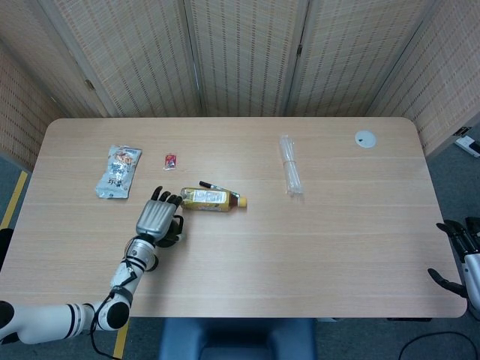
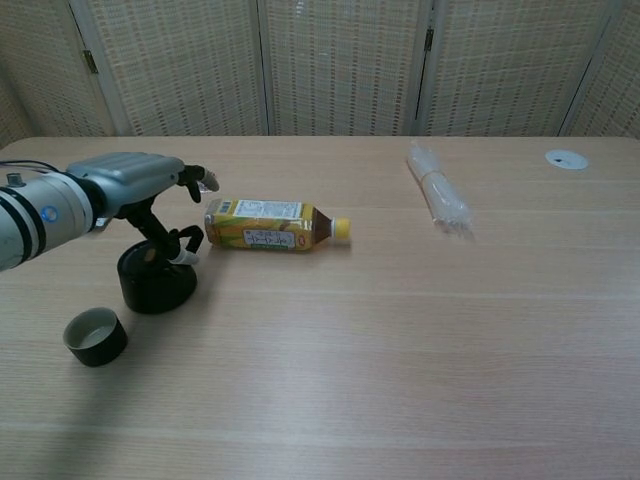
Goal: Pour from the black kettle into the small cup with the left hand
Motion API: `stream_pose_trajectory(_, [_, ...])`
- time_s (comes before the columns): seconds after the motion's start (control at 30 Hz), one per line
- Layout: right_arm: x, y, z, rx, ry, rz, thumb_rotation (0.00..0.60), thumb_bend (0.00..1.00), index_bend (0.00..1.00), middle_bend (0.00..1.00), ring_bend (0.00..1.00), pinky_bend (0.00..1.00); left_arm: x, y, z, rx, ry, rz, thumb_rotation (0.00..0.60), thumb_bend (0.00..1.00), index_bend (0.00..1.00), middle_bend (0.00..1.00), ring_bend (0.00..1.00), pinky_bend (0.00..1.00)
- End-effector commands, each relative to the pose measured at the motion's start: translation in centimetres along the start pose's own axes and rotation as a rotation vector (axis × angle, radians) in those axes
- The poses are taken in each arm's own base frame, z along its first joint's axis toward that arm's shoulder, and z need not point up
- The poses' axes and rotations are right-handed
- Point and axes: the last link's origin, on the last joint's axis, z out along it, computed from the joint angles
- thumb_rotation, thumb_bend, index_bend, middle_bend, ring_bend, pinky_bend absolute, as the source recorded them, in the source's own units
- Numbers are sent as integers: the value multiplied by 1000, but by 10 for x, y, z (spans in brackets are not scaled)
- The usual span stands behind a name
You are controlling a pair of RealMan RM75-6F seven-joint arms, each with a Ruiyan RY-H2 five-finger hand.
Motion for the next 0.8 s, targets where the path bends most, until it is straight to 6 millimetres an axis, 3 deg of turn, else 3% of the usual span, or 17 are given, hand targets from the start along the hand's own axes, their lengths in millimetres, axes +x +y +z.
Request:
stream_pose_trajectory(0.03, [0,0,0,0,-1,0,600,167,185,212,263,100,-2,-6,-4,3,0,4,514,203,166,255,157,0])
stream_pose_trajectory(0.57, [1,-3,-2,7,4,1,600,168,185,212,262,100,-11,-46,-18,52,12,70,515,203,141,255,157,0])
stream_pose_trajectory(0.8, [1,-4,-2,10,5,0,600,167,186,212,263,100,-12,-72,-21,99,13,90,558,203,131,255,156,0])
